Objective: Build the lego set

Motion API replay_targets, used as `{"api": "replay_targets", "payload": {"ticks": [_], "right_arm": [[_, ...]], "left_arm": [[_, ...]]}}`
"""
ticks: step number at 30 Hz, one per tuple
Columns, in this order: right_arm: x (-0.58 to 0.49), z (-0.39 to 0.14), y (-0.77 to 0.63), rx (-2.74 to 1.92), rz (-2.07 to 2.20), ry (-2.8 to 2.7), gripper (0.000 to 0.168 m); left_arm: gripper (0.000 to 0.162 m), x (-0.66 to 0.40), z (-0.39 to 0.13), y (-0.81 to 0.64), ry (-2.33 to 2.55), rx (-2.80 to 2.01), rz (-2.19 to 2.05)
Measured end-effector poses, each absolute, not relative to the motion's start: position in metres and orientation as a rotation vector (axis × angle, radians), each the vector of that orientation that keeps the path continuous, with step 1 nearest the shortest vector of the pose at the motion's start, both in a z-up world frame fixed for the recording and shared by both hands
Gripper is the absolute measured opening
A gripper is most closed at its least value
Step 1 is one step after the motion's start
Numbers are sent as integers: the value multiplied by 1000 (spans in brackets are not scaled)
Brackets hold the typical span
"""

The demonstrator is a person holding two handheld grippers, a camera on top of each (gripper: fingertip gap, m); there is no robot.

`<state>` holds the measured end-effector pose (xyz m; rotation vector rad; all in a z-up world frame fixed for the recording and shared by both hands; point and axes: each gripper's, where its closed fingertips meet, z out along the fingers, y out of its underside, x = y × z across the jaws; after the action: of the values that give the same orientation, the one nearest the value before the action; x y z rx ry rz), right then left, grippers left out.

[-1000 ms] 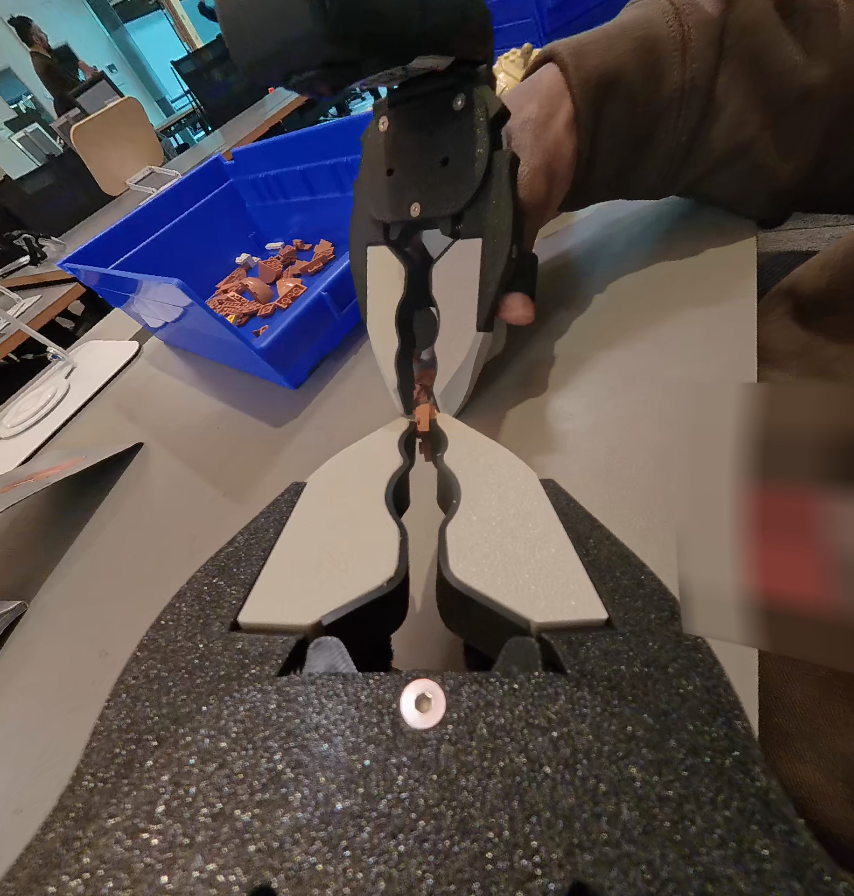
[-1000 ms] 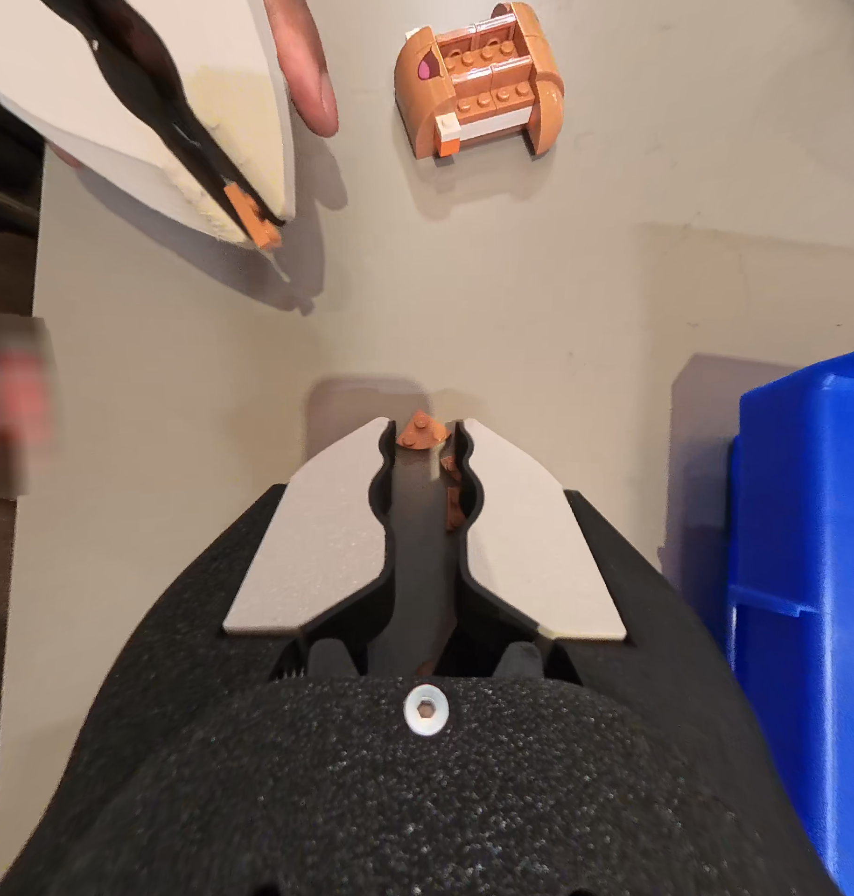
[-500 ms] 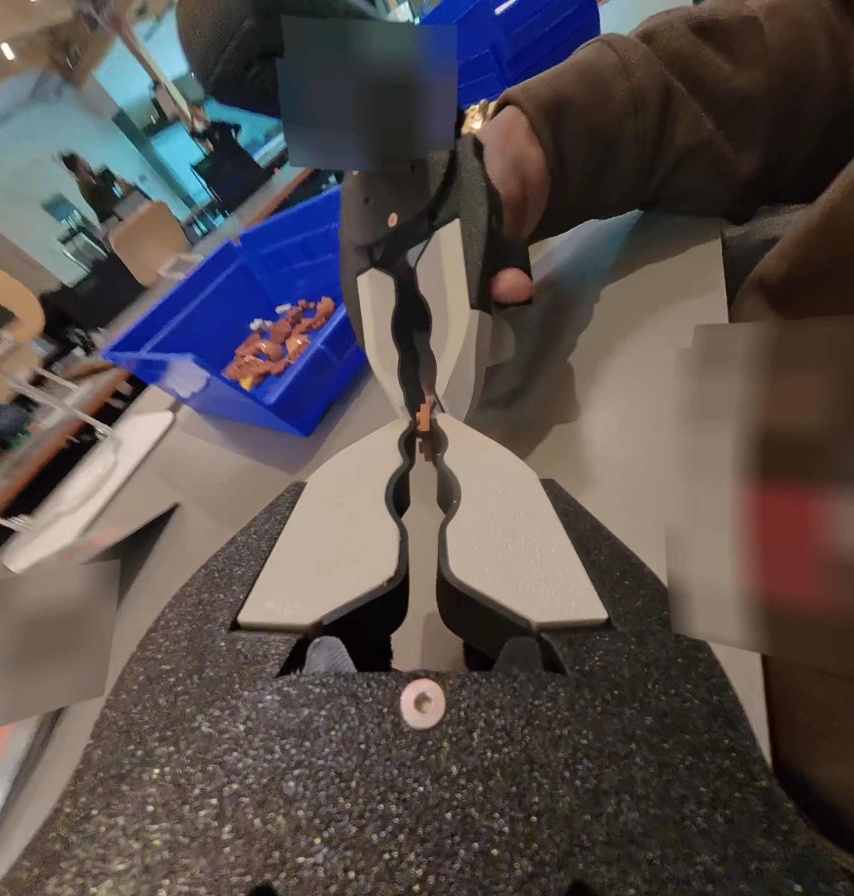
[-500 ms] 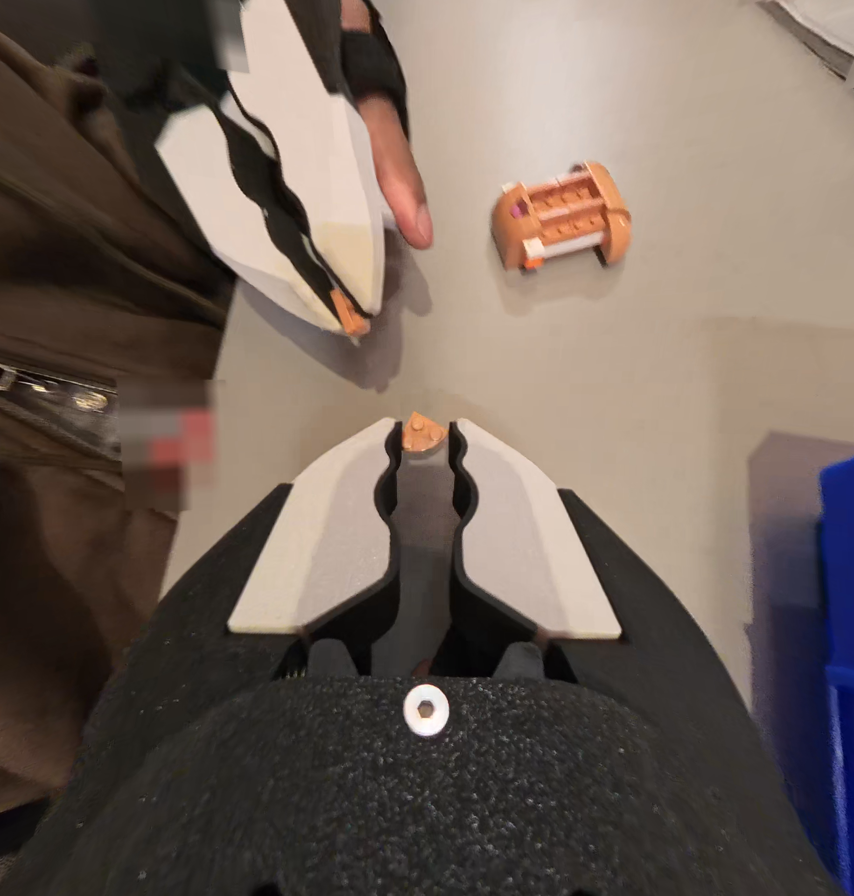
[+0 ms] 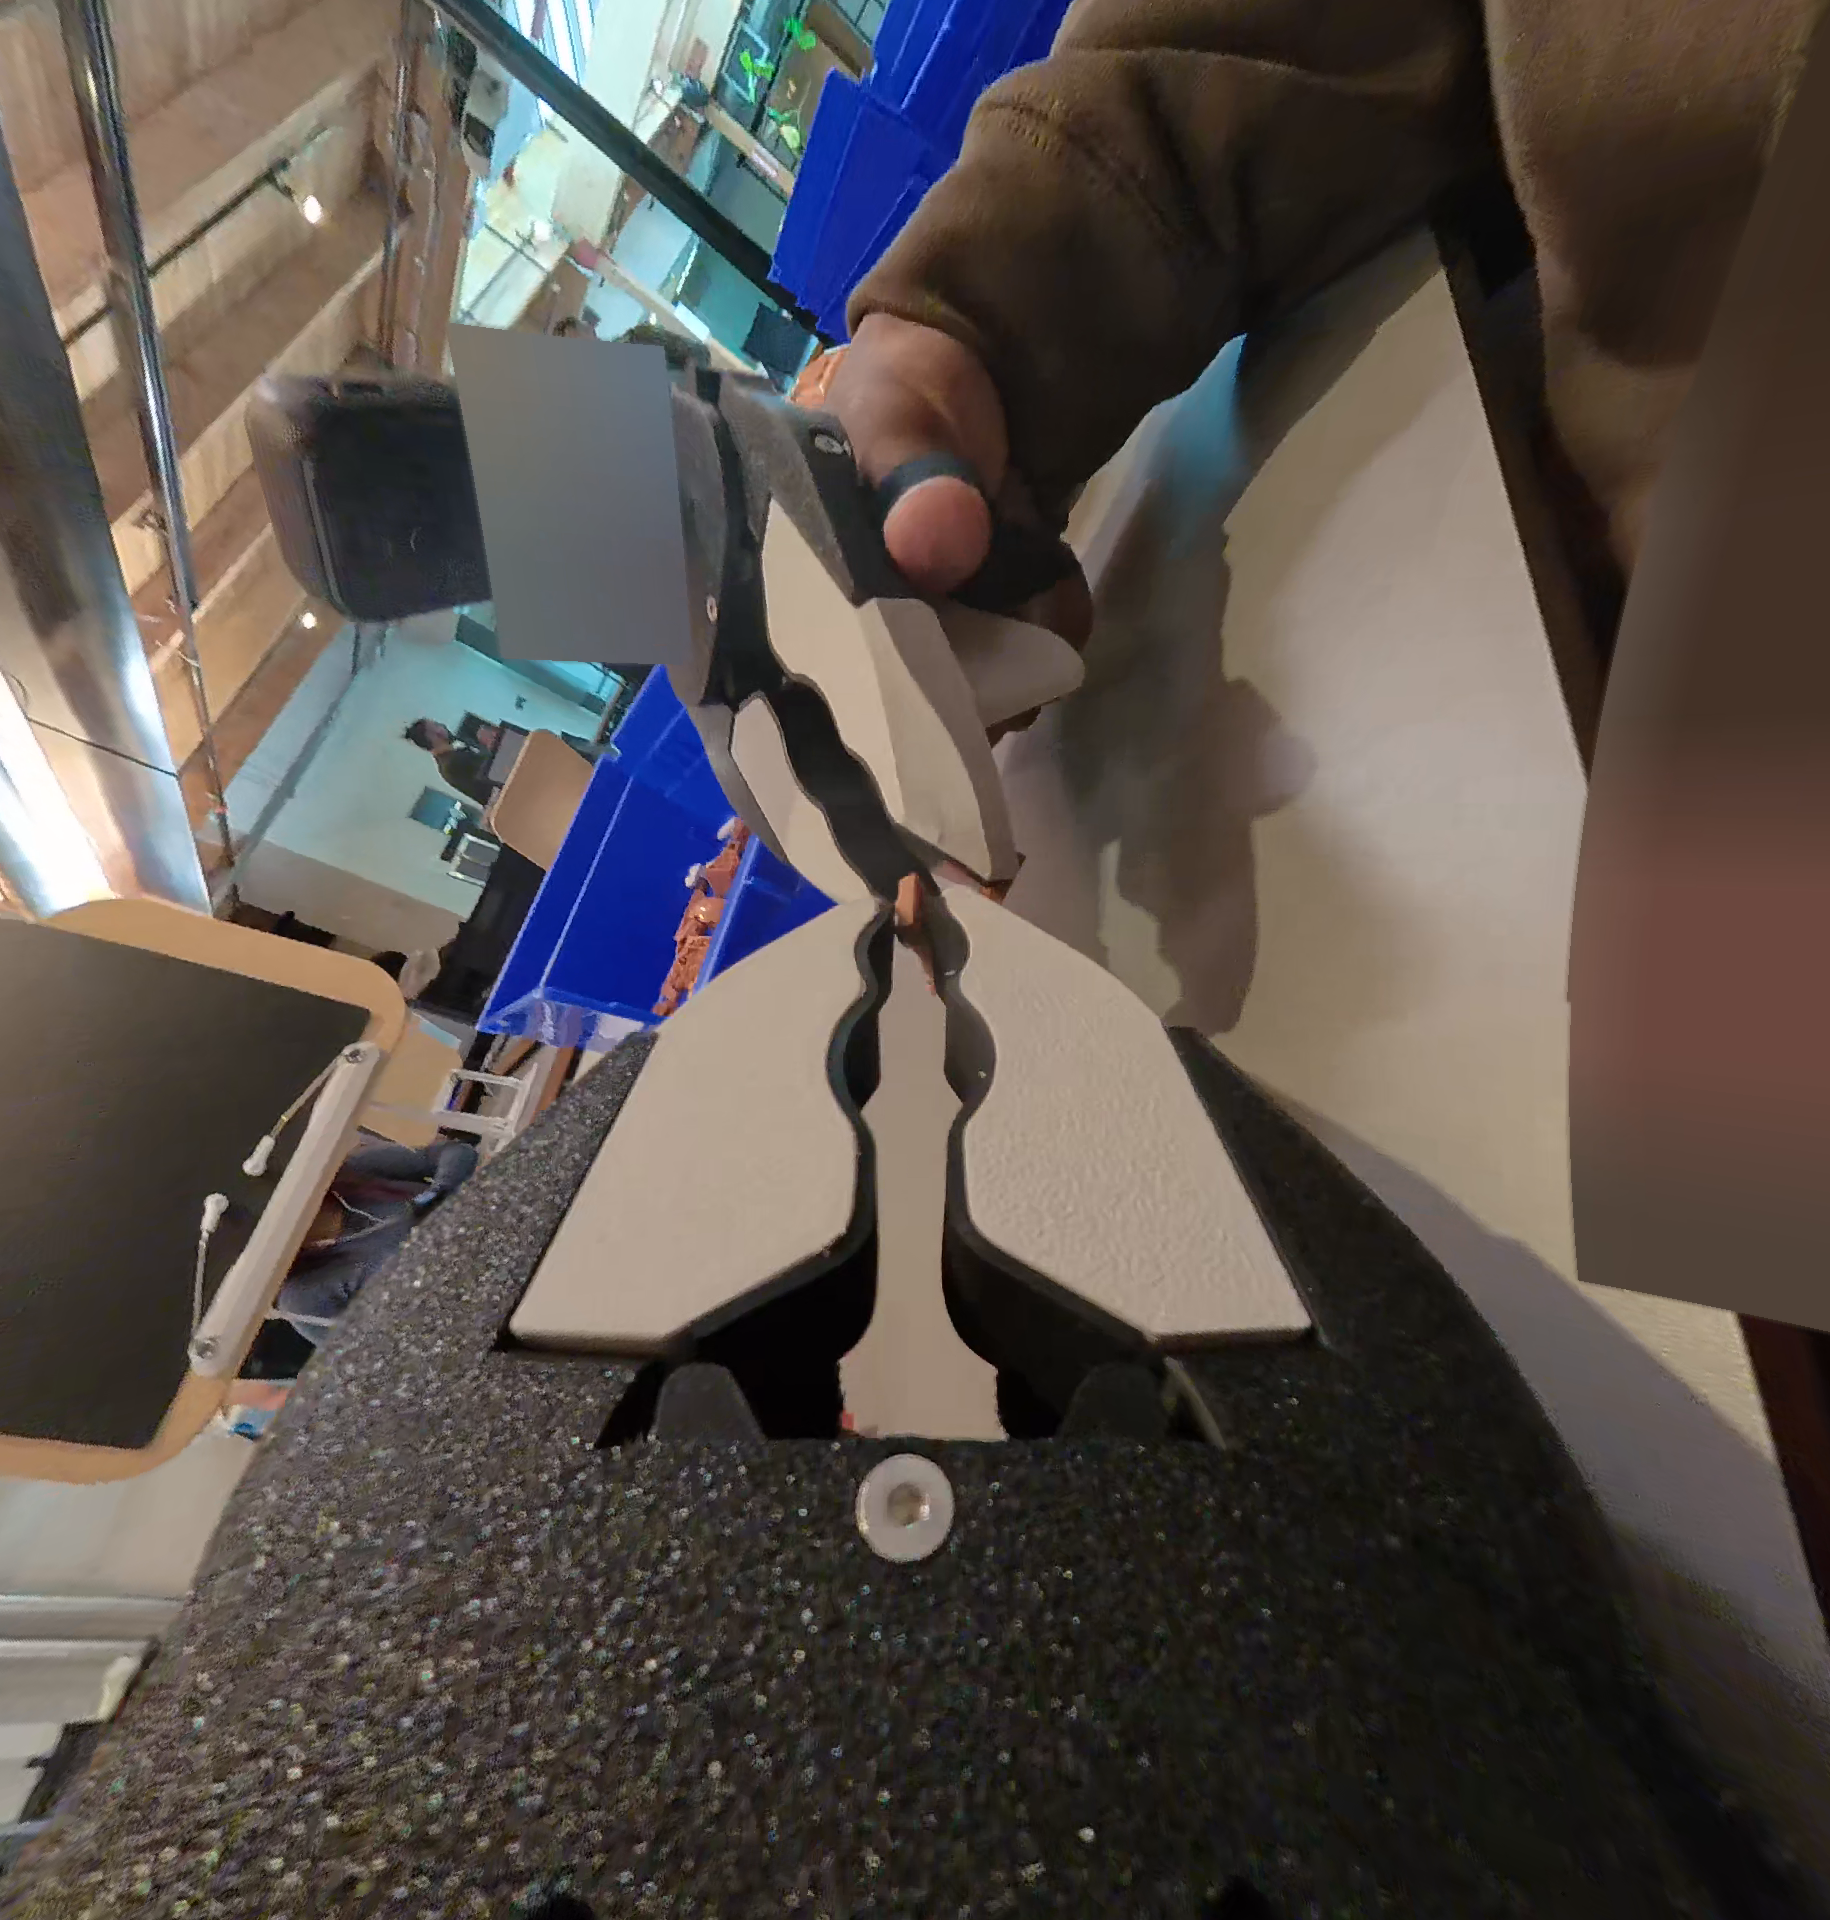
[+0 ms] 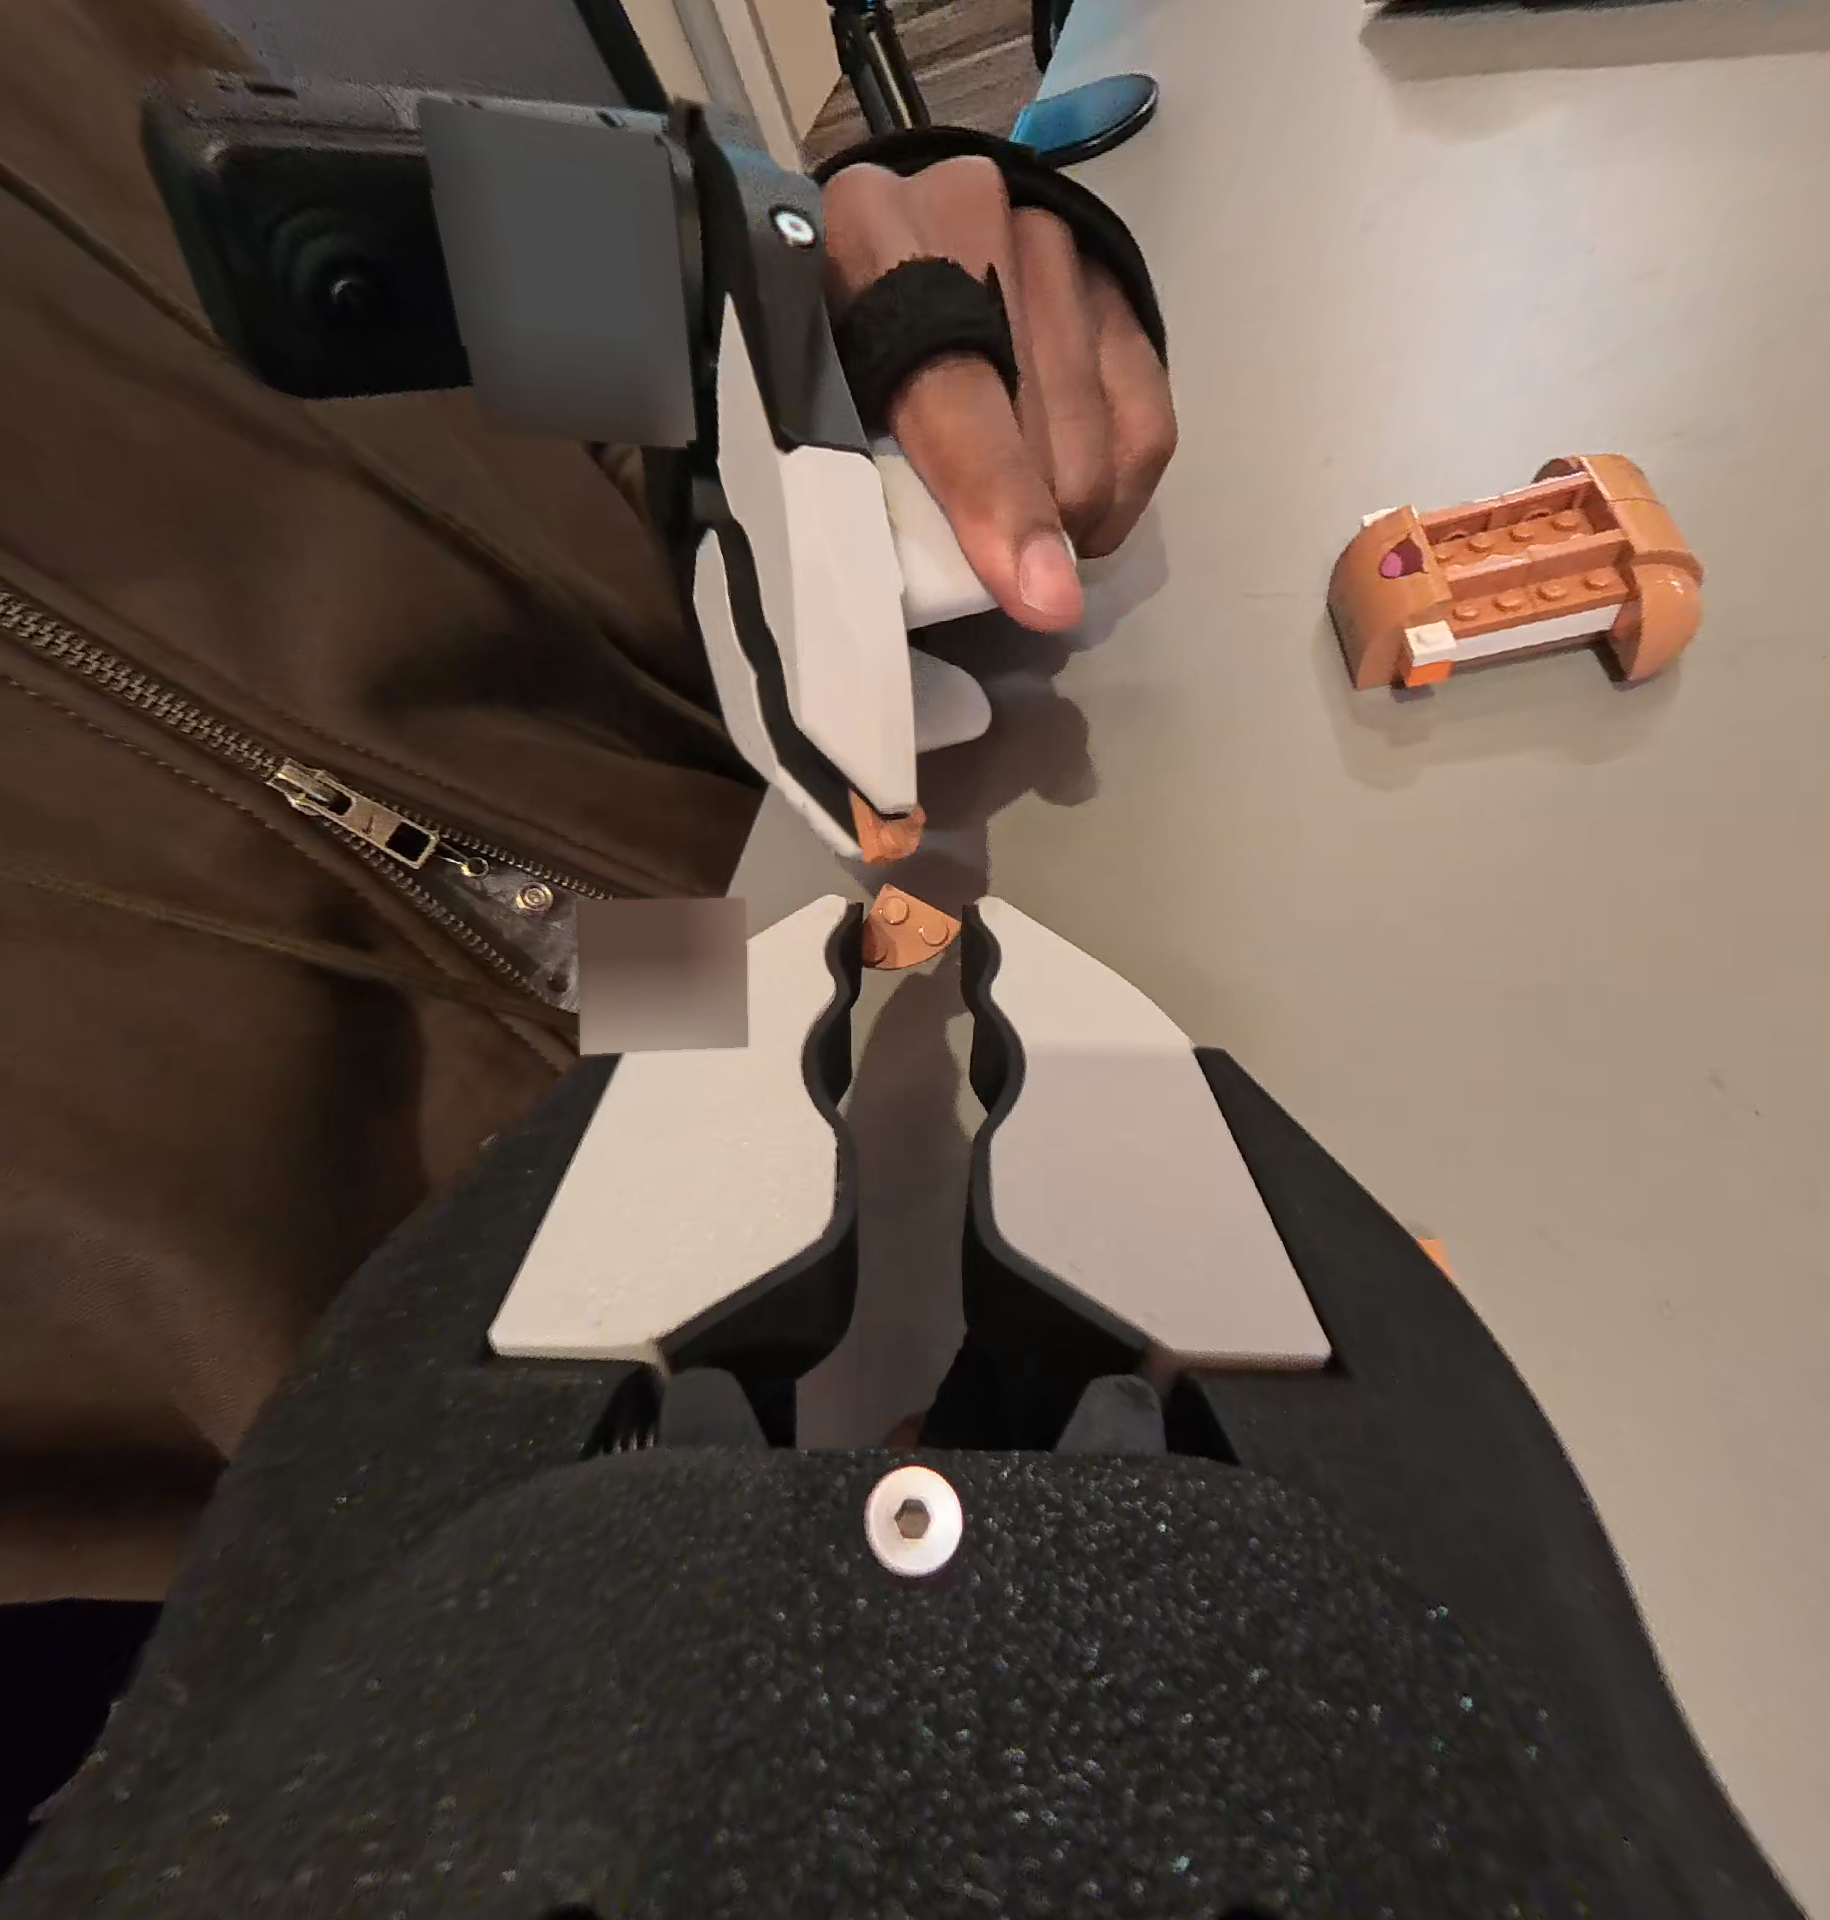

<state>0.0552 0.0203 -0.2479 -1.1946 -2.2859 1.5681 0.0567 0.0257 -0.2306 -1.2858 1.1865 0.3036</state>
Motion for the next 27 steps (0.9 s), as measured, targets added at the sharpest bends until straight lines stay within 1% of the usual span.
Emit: {"api": "replay_targets", "payload": {"ticks": [6, 13, 18, 21, 24, 27], "right_arm": [[57, -242, 12, -1154, 1638, -2291, 17], [56, -248, 16, -1183, 1601, -2288, 17], [56, -259, 23, -1218, 1471, -2302, 18], [54, -272, 26, -1226, 1323, -2342, 18], [50, -284, 29, -1215, 1162, -2382, 18], [47, -290, 27, -1197, 1092, -2405, 18]], "left_arm": [[8, 58, -229, 23, 1208, -1228, 366], [7, 52, -234, 26, 1216, -1249, 411], [8, 28, -232, 30, 1117, -1357, 394], [8, 13, -239, 24, 1088, -1465, 290], [14, -4, -256, 16, 1094, -1620, 214], [19, -12, -269, 2, 1140, -1735, 137]]}}
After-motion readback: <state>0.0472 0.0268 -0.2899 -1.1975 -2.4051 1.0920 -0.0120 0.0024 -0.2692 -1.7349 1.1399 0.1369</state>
